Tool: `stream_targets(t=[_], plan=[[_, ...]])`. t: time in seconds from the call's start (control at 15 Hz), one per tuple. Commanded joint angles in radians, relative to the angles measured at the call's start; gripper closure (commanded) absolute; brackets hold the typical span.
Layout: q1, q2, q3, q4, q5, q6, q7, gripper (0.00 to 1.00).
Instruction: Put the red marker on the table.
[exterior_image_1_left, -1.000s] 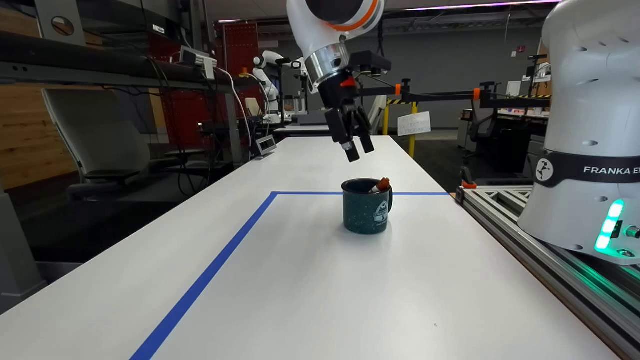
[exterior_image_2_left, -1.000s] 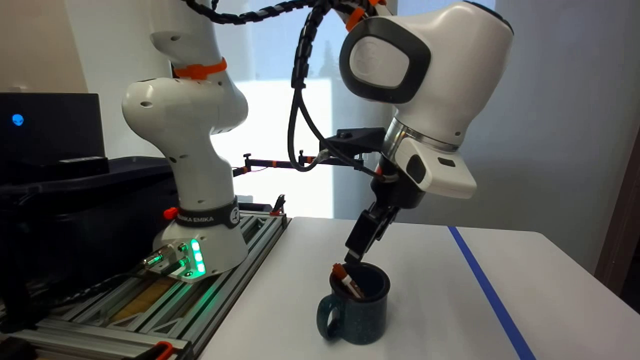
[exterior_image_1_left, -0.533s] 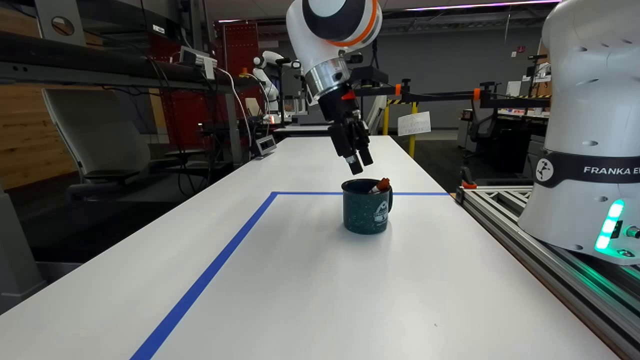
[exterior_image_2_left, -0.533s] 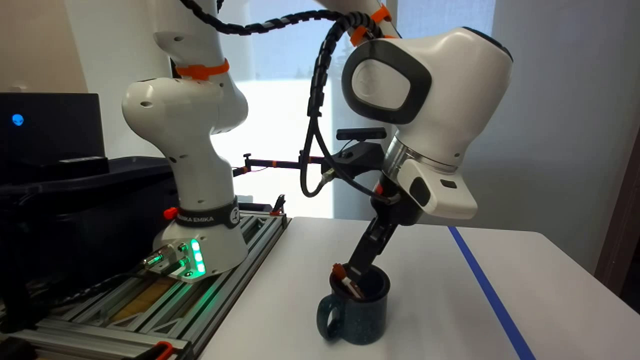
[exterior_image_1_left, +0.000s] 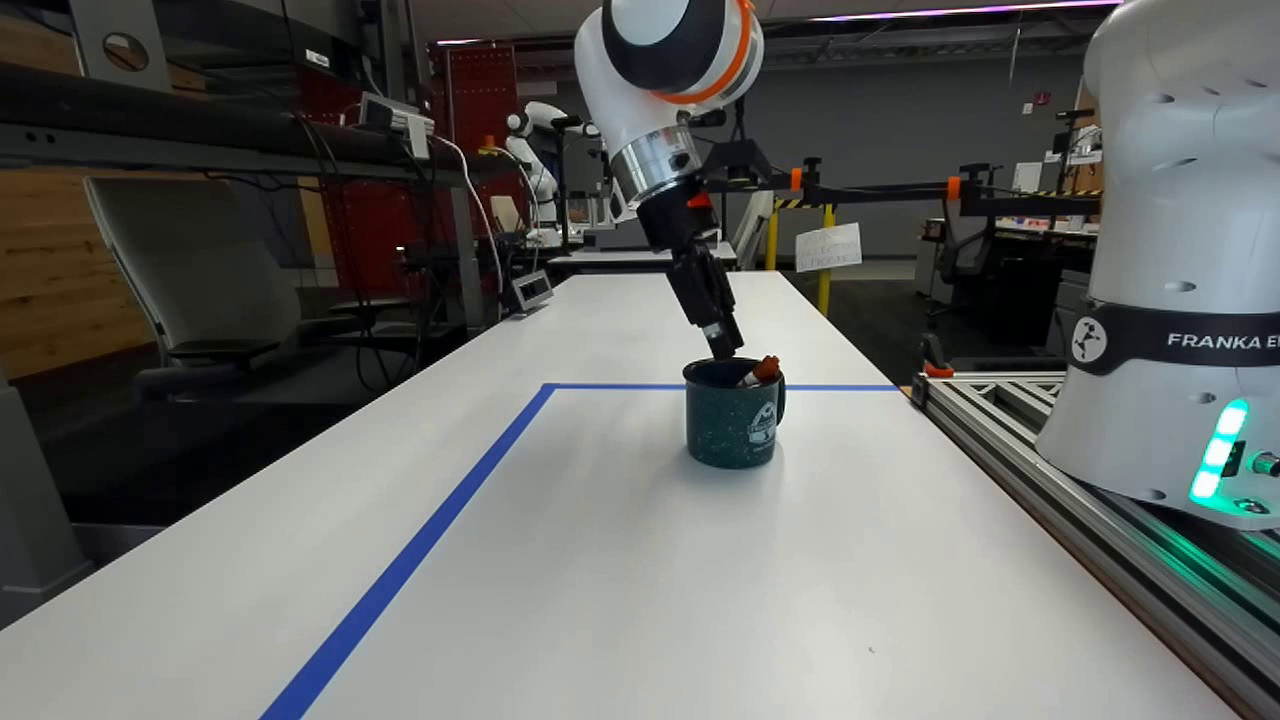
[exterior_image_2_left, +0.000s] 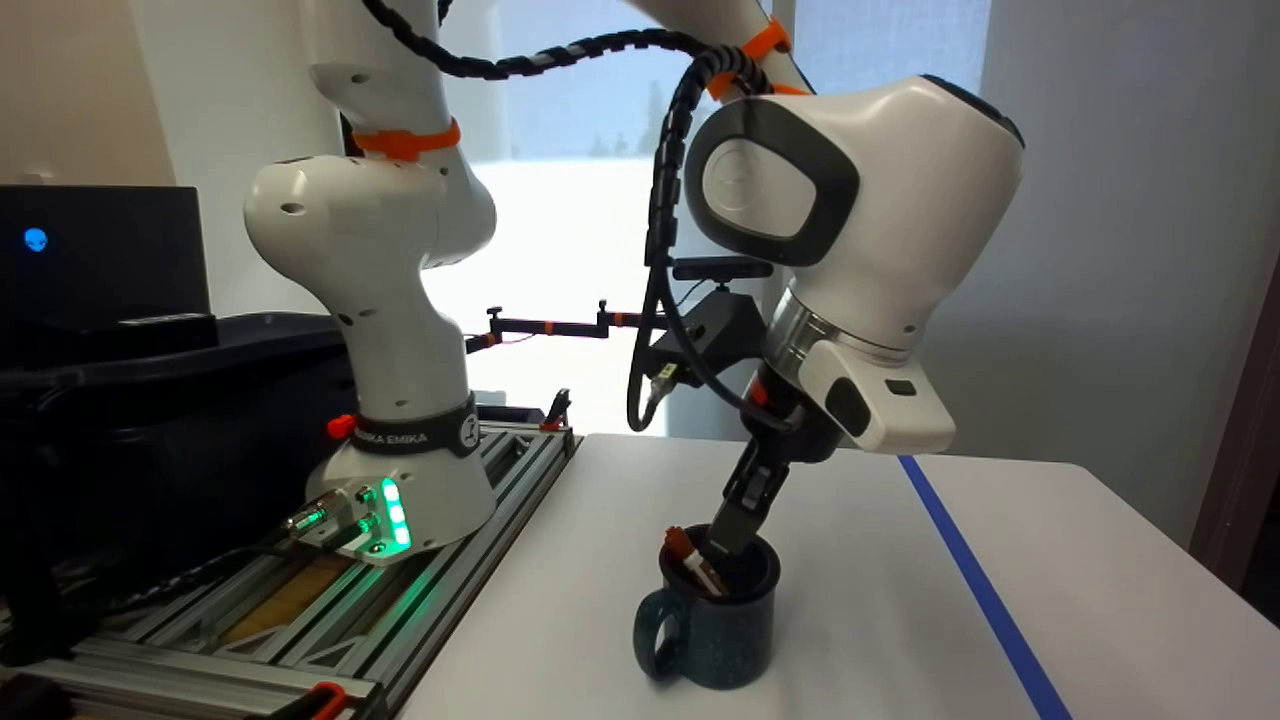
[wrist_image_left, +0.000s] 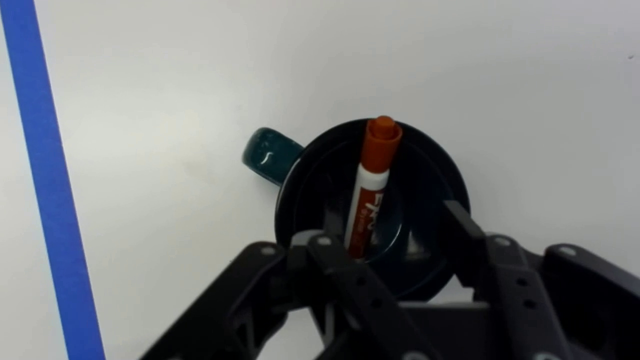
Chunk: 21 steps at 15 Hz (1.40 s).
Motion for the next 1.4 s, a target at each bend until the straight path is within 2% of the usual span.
stream_targets(t=[0.0,0.47,0.8,1.33], plan=[[-0.005,0.008,-0.005,-0.007,0.027,0.018,-0.069,0.48],[-0.009,0.047,-0.002,0.0,0.035,0.02,-0.124,0.56],[-0.011,0.071,0.001,0.006,0.038,0.025,-0.138,0.53],[-0.01,0.116,0.011,0.012,0.04,0.052,-0.139,0.55]])
